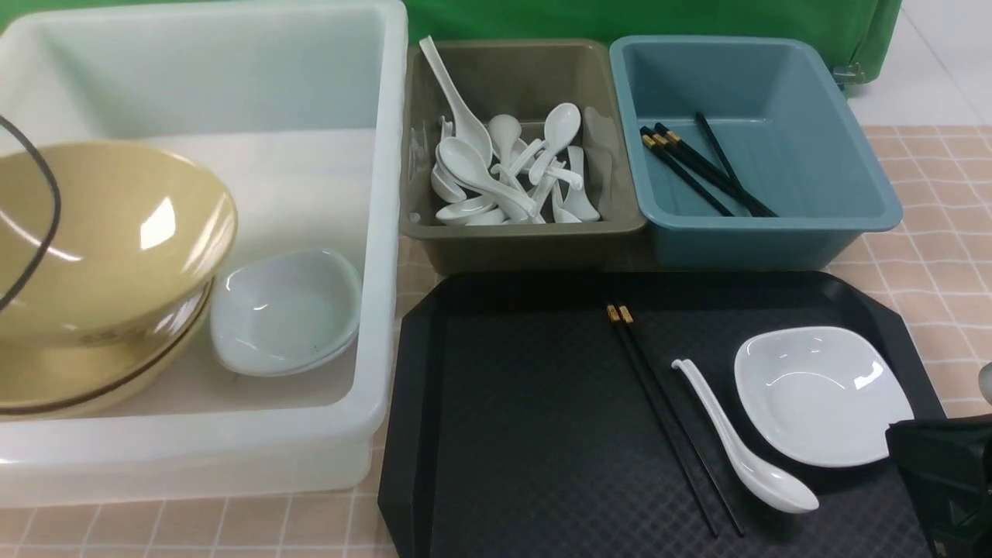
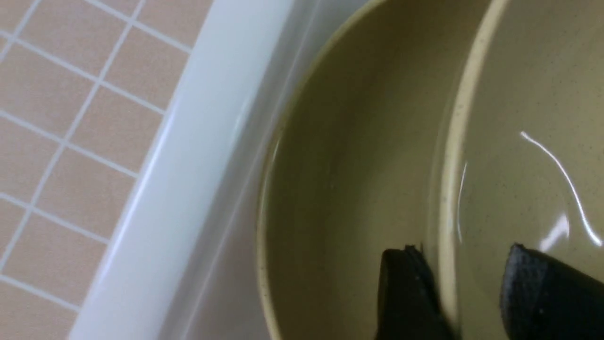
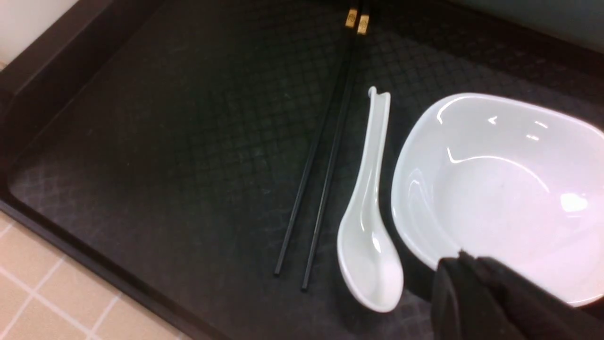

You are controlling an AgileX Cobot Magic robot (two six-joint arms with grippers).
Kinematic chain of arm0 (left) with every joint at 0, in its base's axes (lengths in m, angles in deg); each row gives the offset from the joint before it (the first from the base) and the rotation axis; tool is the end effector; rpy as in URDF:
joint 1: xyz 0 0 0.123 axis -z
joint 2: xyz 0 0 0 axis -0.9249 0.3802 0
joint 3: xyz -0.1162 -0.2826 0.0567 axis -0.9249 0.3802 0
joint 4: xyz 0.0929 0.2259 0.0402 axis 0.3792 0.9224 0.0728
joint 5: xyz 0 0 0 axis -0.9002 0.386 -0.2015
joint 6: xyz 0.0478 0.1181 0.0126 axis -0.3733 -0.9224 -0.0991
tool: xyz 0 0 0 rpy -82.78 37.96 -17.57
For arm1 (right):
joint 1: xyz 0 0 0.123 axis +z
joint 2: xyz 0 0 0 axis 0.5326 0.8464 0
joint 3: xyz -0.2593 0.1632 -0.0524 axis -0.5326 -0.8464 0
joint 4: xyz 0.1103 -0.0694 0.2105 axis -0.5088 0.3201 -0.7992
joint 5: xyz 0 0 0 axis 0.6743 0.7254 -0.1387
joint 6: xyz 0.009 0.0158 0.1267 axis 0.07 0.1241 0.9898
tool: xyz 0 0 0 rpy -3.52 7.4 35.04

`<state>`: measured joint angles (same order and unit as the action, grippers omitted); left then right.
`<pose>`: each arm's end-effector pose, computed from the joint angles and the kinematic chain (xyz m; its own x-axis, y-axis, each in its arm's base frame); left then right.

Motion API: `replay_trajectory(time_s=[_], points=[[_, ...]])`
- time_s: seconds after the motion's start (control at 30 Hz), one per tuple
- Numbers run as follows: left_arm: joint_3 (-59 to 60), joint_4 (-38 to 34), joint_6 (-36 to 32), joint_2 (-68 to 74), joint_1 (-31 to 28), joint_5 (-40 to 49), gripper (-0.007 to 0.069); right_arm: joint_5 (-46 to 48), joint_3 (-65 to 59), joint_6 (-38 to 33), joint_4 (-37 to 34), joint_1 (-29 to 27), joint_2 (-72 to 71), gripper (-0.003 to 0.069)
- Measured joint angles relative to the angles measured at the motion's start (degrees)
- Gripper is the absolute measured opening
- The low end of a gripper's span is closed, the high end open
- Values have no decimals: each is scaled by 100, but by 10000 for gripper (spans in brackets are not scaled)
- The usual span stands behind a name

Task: On brown table put chopsticks spoon bowls plates into blue grey white boxes.
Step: 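Place the tan bowl onto the bowl stack in the left bin with the left gripper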

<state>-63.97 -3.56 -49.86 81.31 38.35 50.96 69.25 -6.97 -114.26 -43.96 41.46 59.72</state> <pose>0.2869 0.1318 0.2888 -0.7647 -0.4352 -0.4753 -0.4010 0.8987 -0.1778 0.1309 0.0556 0.2435 -0.5833 -0.2541 -0.7715 -0.4522 0.8906 0.0485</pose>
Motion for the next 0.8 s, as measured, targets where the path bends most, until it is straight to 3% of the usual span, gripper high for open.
replay_trajectory(time_s=[0.1,0.23,0.6,0.8], points=[[0,115,106,-7,0,73,407,0,0,0,0,0,0,48],[0,149,239,-160,0,195,463,0,0,0,0,0,0,48],[0,162,313,-1296,0,211,477,0,0,0,0,0,0,58],[0,-627,86,-1590,261,340,448,63,-6,151,0,0,7,66]])
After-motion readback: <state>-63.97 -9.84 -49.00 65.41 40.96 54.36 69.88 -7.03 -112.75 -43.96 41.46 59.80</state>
